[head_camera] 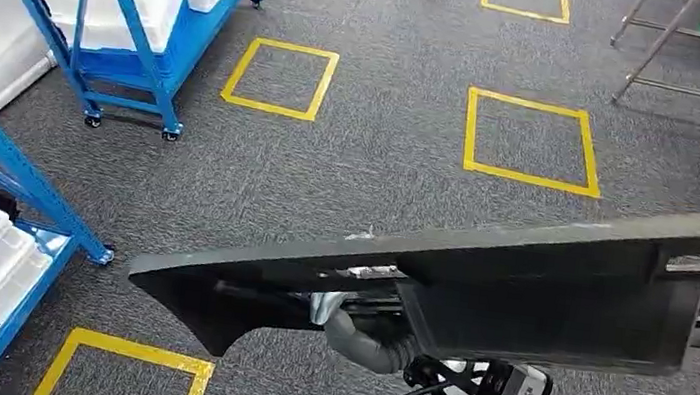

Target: Take the parts from the cabinet and place them on the table.

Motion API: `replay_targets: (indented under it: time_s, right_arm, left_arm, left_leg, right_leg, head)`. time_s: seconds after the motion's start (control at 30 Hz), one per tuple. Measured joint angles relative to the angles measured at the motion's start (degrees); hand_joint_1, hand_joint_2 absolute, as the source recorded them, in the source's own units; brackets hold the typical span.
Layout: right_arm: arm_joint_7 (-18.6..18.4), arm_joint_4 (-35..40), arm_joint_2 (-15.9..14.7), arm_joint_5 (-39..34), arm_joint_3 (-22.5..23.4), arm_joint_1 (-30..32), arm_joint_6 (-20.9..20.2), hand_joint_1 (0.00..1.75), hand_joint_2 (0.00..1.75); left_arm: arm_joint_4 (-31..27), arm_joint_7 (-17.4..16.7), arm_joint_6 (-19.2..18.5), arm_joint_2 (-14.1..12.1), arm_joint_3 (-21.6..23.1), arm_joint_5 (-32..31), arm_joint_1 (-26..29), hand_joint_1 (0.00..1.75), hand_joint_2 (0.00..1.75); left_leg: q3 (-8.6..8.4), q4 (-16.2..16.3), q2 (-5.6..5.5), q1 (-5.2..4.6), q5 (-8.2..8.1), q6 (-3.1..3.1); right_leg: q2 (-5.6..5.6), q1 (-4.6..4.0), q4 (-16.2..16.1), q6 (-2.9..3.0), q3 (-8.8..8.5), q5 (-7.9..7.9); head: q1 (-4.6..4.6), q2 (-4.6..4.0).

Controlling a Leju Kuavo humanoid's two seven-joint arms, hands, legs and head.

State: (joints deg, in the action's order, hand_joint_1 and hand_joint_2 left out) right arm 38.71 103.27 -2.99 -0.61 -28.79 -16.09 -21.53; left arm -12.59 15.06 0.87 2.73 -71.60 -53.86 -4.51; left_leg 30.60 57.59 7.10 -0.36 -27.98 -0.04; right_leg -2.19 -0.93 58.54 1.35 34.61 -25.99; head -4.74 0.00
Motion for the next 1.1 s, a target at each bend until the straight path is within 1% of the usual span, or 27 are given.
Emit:
replay_targets:
  time_s: [0.03,0.07,0.1,0.17,0.2,0.23,0.27,0.33,0.37,0.4,0.5,0.53,0.57,0.6,0.63,0.67,0.7,0.73,0.8,0.83,0.87,0.9,0.93,1.0,1.03,1.07,1.1]
  right_arm:
    - [0.0,0.3,0.0,0.0,0.0,0.3,0.0,1.75,1.75]
    - [0.0,0.5,0.0,0.0,0.0,0.4,0.0,1.75,1.75]
    - [0.0,0.5,0.1,-0.1,0.0,0.4,0.0,1.75,1.75]
    - [0.0,0.5,0.2,-0.1,0.0,0.8,-0.1,1.75,1.75]
    - [0.0,0.5,0.2,-0.1,0.0,1.1,-0.1,1.75,1.75]
    - [0.0,0.5,0.2,-0.1,0.0,1.3,-0.1,1.75,1.75]
    - [0.0,0.5,0.2,-0.1,0.0,1.4,-0.1,1.75,1.75]
    - [0.0,0.6,0.2,-0.1,0.0,1.4,-0.1,1.75,1.75]
    - [0.0,0.6,0.2,-0.2,0.0,1.5,-0.1,1.75,1.75]
    - [0.0,0.6,0.2,-0.2,0.0,1.4,-0.1,1.75,1.75]
    - [0.0,0.6,0.3,-0.3,0.1,1.8,-0.1,1.75,1.75]
    - [0.0,0.6,0.3,-0.4,0.1,1.9,-0.1,1.75,1.75]
    - [0.0,0.6,0.3,-0.4,0.1,2.1,-0.1,1.75,1.75]
    - [-0.1,0.6,0.3,-0.5,0.1,2.0,-0.1,1.75,1.75]
    - [-0.1,0.5,0.5,-0.5,0.1,2.0,-0.1,1.75,1.75]
    - [-0.1,0.4,0.7,-0.8,0.0,2.1,-0.2,1.75,1.75]
    - [-0.1,0.2,0.9,-1.2,0.0,2.2,-0.3,1.75,1.75]
    - [-0.1,0.1,0.9,-1.6,0.0,2.1,-0.3,1.75,1.75]
    - [-0.3,-0.2,0.9,-2.0,0.0,2.1,-0.3,1.75,1.75]
    - [-0.3,-0.3,1.0,-2.2,0.0,2.1,-0.2,1.75,1.75]
    - [-0.3,-0.3,1.2,-2.5,0.0,2.1,-0.2,1.75,1.75]
    - [-0.3,-0.4,1.4,-2.7,0.0,2.0,-0.2,1.75,1.75]
    - [-0.1,-0.5,1.6,-2.9,0.1,2.0,-0.1,1.75,1.75]
    - [0.2,-0.8,1.7,-3.0,0.2,2.2,0.0,1.75,1.75]
    - [0.4,-0.9,1.7,-3.1,0.4,2.1,0.0,1.75,1.75]
    - [0.5,-0.9,1.8,-3.1,0.5,2.2,0.0,1.75,1.75]
    - [0.7,-1.0,1.8,-3.2,0.5,1.9,-0.1,1.75,1.75]
  left_arm:
    - [0.0,0.0,0.0,-0.1,0.0,0.0,-0.2,0.0,1.75]
    - [0.0,0.0,0.1,-0.3,0.0,0.0,-0.2,0.0,1.75]
    - [0.0,-0.1,0.1,-0.2,0.0,0.0,-0.2,0.0,1.75]
    - [0.0,-0.2,0.2,-0.3,0.0,0.0,0.1,0.0,1.75]
    - [0.0,-0.3,0.2,-0.3,0.0,0.0,0.2,0.0,1.75]
    - [0.0,-0.3,0.2,-0.3,0.0,0.0,0.3,0.0,1.75]
    - [0.0,-0.3,0.2,-0.4,0.0,0.0,0.2,0.0,1.75]
    - [0.0,-0.3,0.2,-0.5,0.0,0.0,0.1,0.0,1.75]
    - [0.0,-0.3,0.2,-0.5,0.0,0.0,0.1,0.0,1.75]
    - [0.0,-0.4,0.2,-0.5,0.0,0.0,0.1,0.0,1.75]
    - [0.0,-0.6,0.3,-0.5,-0.1,0.2,0.1,0.0,1.75]
    - [0.0,-0.6,0.3,-0.5,-0.1,0.3,0.0,0.0,1.75]
    - [0.0,-0.6,0.3,-0.5,-0.1,0.4,-0.2,0.0,1.75]
    - [0.0,-0.6,0.4,-0.5,-0.1,0.4,-0.2,0.0,1.75]
    - [0.0,-0.7,0.6,-0.5,-0.1,0.4,0.0,0.0,1.75]
    - [0.0,-0.7,0.7,-0.5,-0.1,0.4,0.1,0.0,1.75]
    - [0.0,-0.8,0.7,-0.5,-0.1,0.3,0.2,0.0,1.75]
    - [0.0,-0.9,0.7,-0.5,-0.1,0.1,0.2,0.0,1.75]
    - [0.0,-0.9,0.7,-0.5,-0.1,-0.2,0.0,0.0,1.75]
    - [0.0,-0.9,0.7,-0.5,-0.1,-0.2,0.0,0.0,1.75]
    - [0.0,-1.0,0.5,-0.5,-0.1,-0.2,-0.1,0.0,1.75]
    - [0.0,-1.0,0.5,-0.5,-0.1,-0.2,-0.1,0.0,1.75]
    - [0.0,-1.2,0.5,-0.5,-0.1,-0.3,-0.1,0.0,1.75]
    - [0.0,-1.6,0.7,-0.5,-0.1,-0.6,-0.1,0.0,1.75]
    - [0.0,-1.7,0.9,-0.4,-0.1,-0.6,-0.3,0.0,1.75]
    - [0.0,-1.7,1.1,-0.4,-0.1,-0.5,-0.4,0.0,1.75]
    - [0.0,-1.7,1.3,-0.4,-0.1,-0.5,-0.4,0.0,1.75]
  left_leg:
    - [0.18,0.3,-0.9,0.09,-0.55,-0.49]
    - [0.45,1.7,-3.91,0.37,-1.57,-0.75]
    - [2.07,5.3,-5.78,0.47,-3.78,-0.92]
    - [6.63,15.0,-6.61,0.61,-8.07,-1.36]
    - [8.31,18.3,-6.61,0.63,-8.78,-1.51]
    - [8.77,18.7,-6.62,0.74,-7.95,-1.59]
    - [7.83,16.1,-6.62,0.93,-5.74,-1.67]
    - [3.29,6.0,-7.49,1.46,-0.09,-1.92]
    - [1.49,1.9,-10.42,1.97,0.67,-2.07]
    - [1.15,0.9,-12.4,1.94,0.06,-1.86]
    - [1.33,1.4,-10.52,1.49,0.35,-0.61]
    - [1.29,0.8,-9.81,1.86,0.73,-0.01]
    - [1.12,0.5,-9.06,1.73,0.95,0.41]
    - [1.12,0.3,-8.42,1.64,1.04,0.84]
    - [1.2,0.3,-7.68,1.41,1.04,0.98]
    - [1.24,0.4,-6.88,1.26,1.02,1.01]
    - [1.27,0.4,-6.06,1.15,0.97,1.06]
    - [1.3,0.4,-5.28,1.07,0.96,1.06]
    - [1.21,0.4,-3.92,0.98,0.84,1.0]
    - [1.07,0.4,-3.32,0.96,0.74,0.86]
    - [0.83,0.4,-2.96,0.89,0.63,0.69]
    - [0.79,0.5,-2.52,0.54,0.41,0.34]
    - [0.71,0.4,-2.05,0.6,0.36,0.04]
    - [0.39,0.1,-0.83,0.63,0.36,-0.54]
    - [0.05,0.0,-0.01,0.51,0.16,-0.93]
    - [0.15,0.6,-1.97,0.86,-0.43,-1.27]
    - [1.03,2.7,-4.33,0.92,-2.03,-1.31]
  right_leg:
    - [0.61,0.88,-0.7,0.39,-0.51,0.47]
    - [1.1,0.82,-1.0,0.61,-0.61,0.6]
    - [1.6,0.9,-1.0,0.87,-0.55,0.68]
    - [3.07,0.89,-0.9,0.96,-0.52,0.68]
    - [3.81,0.9,-0.9,0.96,-0.51,0.68]
    - [4.65,0.95,-0.8,0.94,-0.55,0.69]
    - [5.43,1.03,-0.7,0.85,-0.58,0.65]
    - [7.06,1.3,0.0,0.37,-0.6,0.37]
    - [7.66,1.38,0.3,-0.02,-0.4,0.11]
    - [8.32,1.09,1.1,-0.45,0.17,0.07]
    - [10.12,1.57,0.5,-1.64,0.79,0.85]
    - [10.72,1.61,0.6,-1.96,0.97,0.76]
    - [7.88,1.49,1.6,-1.96,1.4,-0.07]
    - [5.01,1.29,4.6,-2.1,2.83,-2.06]
    - [3.6,1.33,9.2,-2.28,5.07,-4.39]
    - [2.93,1.37,13.6,-2.37,7.21,-6.26]
    - [2.7,1.44,17.0,-2.42,8.82,-7.18]
    - [2.58,1.51,18.1,-2.42,9.39,-6.98]
    - [2.18,1.54,12.2,-2.15,6.19,-3.27]
    - [1.35,1.44,6.6,-1.85,3.05,-0.95]
    - [-1.28,1.05,1.8,-1.4,0.16,0.36]
    - [-3.33,0.16,0.3,-1.05,-0.45,-0.63]
    - [-2.2,0.12,0.2,-0.8,-0.27,-0.3]
    - [-0.94,-0.04,0.3,-0.43,0.0,-0.21]
    - [-0.09,0.28,-0.4,0.04,-0.18,0.11]
    - [0.37,0.65,-0.8,0.3,-0.59,0.46]
    - [0.94,0.76,-0.9,0.64,-0.61,0.54]
  head:
    - [0.0,0.0]
    - [0.02,0.0]
    - [0.0,0.0]
    - [0.0,0.0]
    - [0.0,0.0]
    - [0.0,0.0]
    - [0.0,0.0]
    - [0.0,0.0]
    - [0.0,0.0]
    - [0.0,0.0]
    - [0.0,0.0]
    - [0.0,0.0]
    - [0.02,0.0]
    - [0.0,0.0]
    - [0.02,0.0]
    - [0.0,0.0]
    - [0.0,0.0]
    - [0.02,0.0]
    - [0.0,0.0]
    - [0.0,0.0]
    - [0.0,0.0]
    - [0.02,0.0]
    - [0.02,0.0]
    - [0.0,0.0]
    - [0.0,0.0]
    - [0.0,0.0]
    - [0.02,0.0]
